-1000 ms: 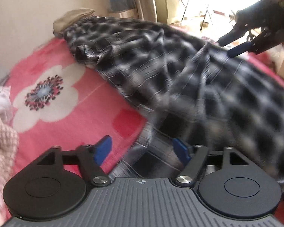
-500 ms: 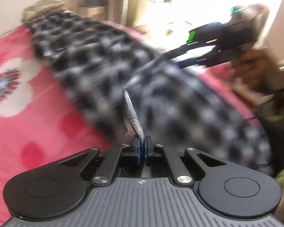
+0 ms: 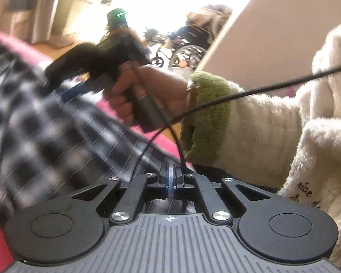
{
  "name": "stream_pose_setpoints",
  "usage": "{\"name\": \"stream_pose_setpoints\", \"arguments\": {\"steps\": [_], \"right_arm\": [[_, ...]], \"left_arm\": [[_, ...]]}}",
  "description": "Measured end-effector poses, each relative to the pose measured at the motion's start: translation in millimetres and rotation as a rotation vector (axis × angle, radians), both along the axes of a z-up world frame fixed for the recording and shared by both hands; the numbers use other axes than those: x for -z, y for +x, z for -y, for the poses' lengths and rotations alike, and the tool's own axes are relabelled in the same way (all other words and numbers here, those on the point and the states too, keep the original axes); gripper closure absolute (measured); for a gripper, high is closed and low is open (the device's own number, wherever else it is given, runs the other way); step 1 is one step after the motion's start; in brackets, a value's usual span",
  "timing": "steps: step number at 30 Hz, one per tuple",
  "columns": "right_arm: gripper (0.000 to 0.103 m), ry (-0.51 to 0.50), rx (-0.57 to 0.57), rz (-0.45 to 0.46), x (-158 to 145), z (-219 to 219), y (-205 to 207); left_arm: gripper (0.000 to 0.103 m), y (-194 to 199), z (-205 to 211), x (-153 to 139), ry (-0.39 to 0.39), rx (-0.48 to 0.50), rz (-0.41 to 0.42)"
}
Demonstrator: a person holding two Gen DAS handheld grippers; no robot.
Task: Fold clothes
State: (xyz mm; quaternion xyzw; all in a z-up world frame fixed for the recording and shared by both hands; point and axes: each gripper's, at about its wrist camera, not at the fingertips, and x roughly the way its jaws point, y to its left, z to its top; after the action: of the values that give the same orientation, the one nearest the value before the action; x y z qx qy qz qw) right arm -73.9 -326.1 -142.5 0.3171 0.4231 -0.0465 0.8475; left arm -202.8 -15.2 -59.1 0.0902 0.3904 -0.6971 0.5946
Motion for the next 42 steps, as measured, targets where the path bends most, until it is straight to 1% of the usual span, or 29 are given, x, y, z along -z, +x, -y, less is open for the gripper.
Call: {"name": "stream_pose_setpoints", "arguments": {"steps": [1, 3, 5, 7, 9, 10, 11, 12, 13, 14, 16, 17, 18, 19, 20, 22, 25, 27, 31, 32, 34, 36, 38, 39, 41, 42], "right_arm": [[0.057, -0.012, -0.008, -0.001, 1.1, -0.5, -2.4], [0.074, -0.043, -0.024, 0.000, 2.3, 0.0, -5.0], [0.082, -0.053, -0.028, 0.001, 2.6, 3.4, -6.7], [0.082, -0.051, -0.030, 0.005, 1.4, 7.8, -9.0], [0.080, -0.041, -0.048, 0.024, -5.6, 10.7, -14.7], [0.079, -0.034, -0.059, 0.032, -9.6, 11.9, -19.1], [0.077, -0.025, -0.071, 0.040, -13.2, 13.8, -24.7], [0.073, -0.017, -0.081, 0.048, -16.5, 15.8, -30.5], [0.071, -0.009, -0.088, 0.061, -19.8, 18.3, -37.6], [0.068, -0.002, -0.096, 0.078, -23.6, 21.6, -46.5], [0.067, 0.027, -0.116, 0.122, -31.6, 29.6, -66.8], [0.065, 0.046, -0.125, 0.142, -35.4, 33.4, -77.7], [0.059, 0.057, -0.128, 0.149, -37.9, 36.1, -87.4], [0.057, 0.063, -0.124, 0.146, -39.9, 37.9, -96.6], [0.056, 0.069, -0.121, 0.139, -40.7, 39.2, -105.0], [0.056, 0.090, -0.109, 0.105, -35.4, 36.9, -116.7], [0.056, 0.118, -0.094, 0.045, -21.1, 24.3, -127.0], [0.056, 0.122, -0.091, 0.024, -12.7, 13.2, -130.8], [0.057, 0.082, -0.098, 0.013, -7.1, -2.3, -133.1], [0.057, 0.070, -0.102, 0.014, -7.4, -4.7, -132.5], [0.058, 0.053, -0.109, 0.020, -9.2, -6.6, -127.5], [0.059, 0.036, -0.117, 0.027, -9.9, -7.5, -121.2], [0.061, 0.033, -0.125, 0.029, -8.4, -8.1, -115.0], [0.063, 0.033, -0.129, 0.027, -7.1, -8.3, -112.0], [0.063, 0.038, -0.135, 0.019, -3.5, -8.9, -106.4], [0.063, 0.040, -0.139, 0.017, -1.9, -9.6, -104.3]], "left_arm": [[0.102, -0.3, 5.2, 0.5, -0.004, 0.013, -0.006], [0.102, -0.8, 13.9, 2.4, -0.005, 0.019, -0.020], [0.102, -1.8, 20.9, 4.4, -0.001, 0.020, -0.024], [0.101, -1.6, 23.3, 4.7, 0.023, 0.022, 0.001], [0.099, 1.3, 19.0, 5.8, 0.063, 0.006, 0.031], [0.093, 3.5, 14.8, 6.7, 0.086, -0.009, 0.044], [0.087, 5.8, 10.6, 7.7, 0.109, -0.024, 0.058], [0.072, 8.4, 5.8, 8.6, 0.132, -0.043, 0.072], [0.061, 13.7, -2.5, 9.5, 0.157, -0.082, 0.088], [0.057, 19.2, -11.6, 10.4, 0.180, -0.123, 0.101], [0.048, 29.4, -29.0, 11.6, 0.219, -0.205, 0.125], [0.045, 33.8, -36.1, 11.9, 0.234, -0.244, 0.137], [0.042, 37.7, -42.8, 12.2, 0.247, -0.281, 0.152], [0.040, 38.2, -46.0, 12.5, 0.251, -0.302, 0.177], [0.037, 36.5, -43.6, 15.0, 0.252, -0.295, 0.205], [0.027, 32.7, -38.4, 20.3, 0.254, -0.279, 0.259], [0.026, 23.1, -20.1, 35.9, 0.274, -0.206, 0.313], [0.026, 14.5, -9.9, 43.9, 0.282, -0.161, 0.370], [0.025, -3.3, -1.5, 45.7, 0.242, -0.060, 0.511], [0.025, -6.3, 0.0, 45.0, 0.235, -0.038, 0.534], [0.021, -10.9, 3.7, 43.8, 0.222, 0.005, 0.551], [0.013, -16.0, 6.5, 43.0, 0.206, 0.044, 0.555], [0.013, -21.6, 9.6, 48.0, 0.208, 0.079, 0.551], [0.015, -23.8, 10.7, 51.5, 0.217, 0.094, 0.548], [0.026, -25.5, 12.1, 57.0, 0.238, 0.106, 0.542], [0.039, -25.3, 12.6, 59.3, 0.249, 0.105, 0.538]]}}
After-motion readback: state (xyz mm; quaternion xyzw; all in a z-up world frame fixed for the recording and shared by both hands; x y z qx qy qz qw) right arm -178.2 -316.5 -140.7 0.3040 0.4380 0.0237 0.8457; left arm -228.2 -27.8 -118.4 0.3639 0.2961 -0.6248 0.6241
